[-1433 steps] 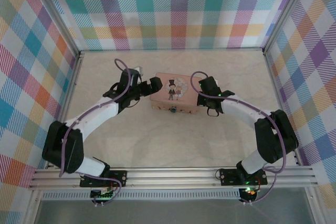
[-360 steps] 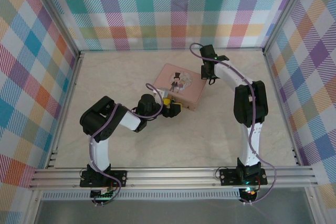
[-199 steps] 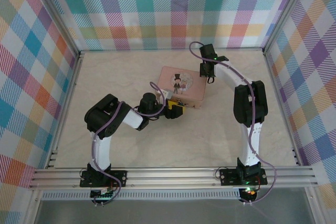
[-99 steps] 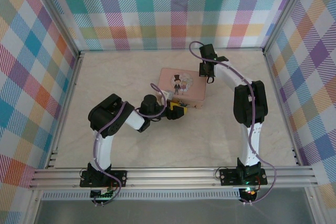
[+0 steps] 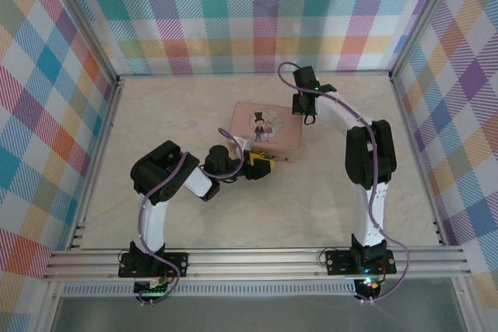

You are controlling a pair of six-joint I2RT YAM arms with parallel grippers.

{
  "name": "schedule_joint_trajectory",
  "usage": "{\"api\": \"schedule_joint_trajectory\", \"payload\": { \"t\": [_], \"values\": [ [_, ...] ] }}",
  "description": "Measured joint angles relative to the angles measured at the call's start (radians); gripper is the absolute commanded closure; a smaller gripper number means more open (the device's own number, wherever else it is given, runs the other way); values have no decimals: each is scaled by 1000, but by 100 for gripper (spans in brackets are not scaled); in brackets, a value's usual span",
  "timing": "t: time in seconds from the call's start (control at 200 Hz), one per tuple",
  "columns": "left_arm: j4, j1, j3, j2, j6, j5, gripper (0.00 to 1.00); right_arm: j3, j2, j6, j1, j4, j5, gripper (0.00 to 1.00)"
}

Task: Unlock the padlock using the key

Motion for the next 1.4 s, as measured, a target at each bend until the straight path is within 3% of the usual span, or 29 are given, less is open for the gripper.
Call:
{"api": "schedule_joint_trajectory", "payload": {
  "t": [0.155, 0.46, 0.6, 1.15, 1.21, 1.405],
  "values": [
    [2, -8, 2, 0, -2, -15, 17, -1, 0, 0, 1, 7, 0, 100],
    [-60, -40, 28, 4, 16, -95, 26, -3, 0, 4, 1, 14, 5, 100],
    [-58, -40, 28, 6, 5, -113, 35, -3, 0, 5, 2, 14, 4, 100],
    [-65, 0, -8, 7, -6, -152, 53, -8, -2, 8, 23, 16, -3, 100],
    [-76, 8, -13, 7, -5, -153, 60, -11, -4, 8, 24, 17, -8, 100],
    [-89, 39, -29, -7, -6, -149, 61, -20, -11, 8, 28, 16, -17, 100]
  ]
}}
